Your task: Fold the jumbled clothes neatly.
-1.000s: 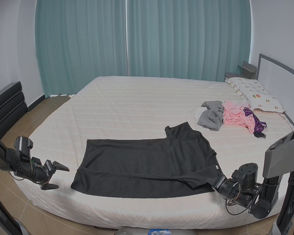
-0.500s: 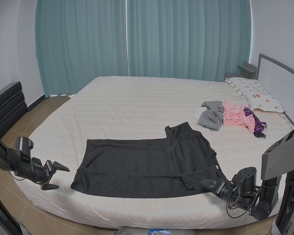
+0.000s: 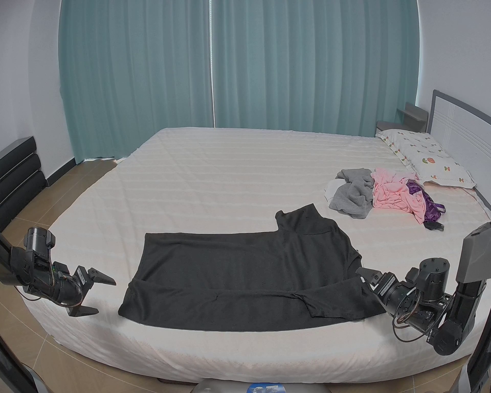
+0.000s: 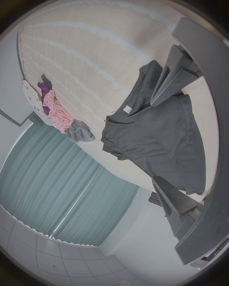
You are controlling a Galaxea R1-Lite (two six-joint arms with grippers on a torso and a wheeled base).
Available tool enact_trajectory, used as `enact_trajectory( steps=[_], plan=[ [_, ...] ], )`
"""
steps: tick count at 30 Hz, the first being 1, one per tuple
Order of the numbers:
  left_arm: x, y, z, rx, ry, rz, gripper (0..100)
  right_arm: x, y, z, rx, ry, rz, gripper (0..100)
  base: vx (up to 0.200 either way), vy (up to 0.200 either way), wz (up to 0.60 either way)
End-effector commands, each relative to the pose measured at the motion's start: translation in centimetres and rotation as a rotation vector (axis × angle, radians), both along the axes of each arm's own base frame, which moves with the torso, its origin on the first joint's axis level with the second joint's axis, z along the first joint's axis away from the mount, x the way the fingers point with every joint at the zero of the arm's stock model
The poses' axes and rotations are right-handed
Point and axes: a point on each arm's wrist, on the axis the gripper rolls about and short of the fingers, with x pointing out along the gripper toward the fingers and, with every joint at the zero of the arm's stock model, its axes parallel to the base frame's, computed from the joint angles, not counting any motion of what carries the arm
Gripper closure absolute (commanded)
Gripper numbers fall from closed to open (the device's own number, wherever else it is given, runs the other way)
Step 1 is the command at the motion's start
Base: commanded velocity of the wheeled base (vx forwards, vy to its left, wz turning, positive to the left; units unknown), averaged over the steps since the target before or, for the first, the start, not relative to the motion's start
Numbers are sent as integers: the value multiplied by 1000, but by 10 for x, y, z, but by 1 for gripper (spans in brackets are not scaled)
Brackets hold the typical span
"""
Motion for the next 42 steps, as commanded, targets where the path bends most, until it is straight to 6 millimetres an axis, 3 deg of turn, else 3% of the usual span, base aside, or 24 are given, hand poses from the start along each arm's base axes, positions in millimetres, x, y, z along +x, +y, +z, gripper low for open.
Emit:
enact_trajectory(
  steps=[1,12,21,30,42],
  plan=[
    [1,0,0,3,1,2,0,2,-1,3,9,-22,-5,0,0,0,0],
    [0,0,0,1,-4,-9,0,3,-1,-2,8,0,-5,0,0,0,0],
    [0,-1,0,1,-4,-10,0,2,0,-3,6,6,0,0,200,0,0],
    [1,0,-1,-2,4,0,0,2,1,-4,7,8,2,0,0,0,0],
    [-4,-2,2,7,-3,-4,0,2,1,-3,6,6,5,0,0,-150,0]
  ],
)
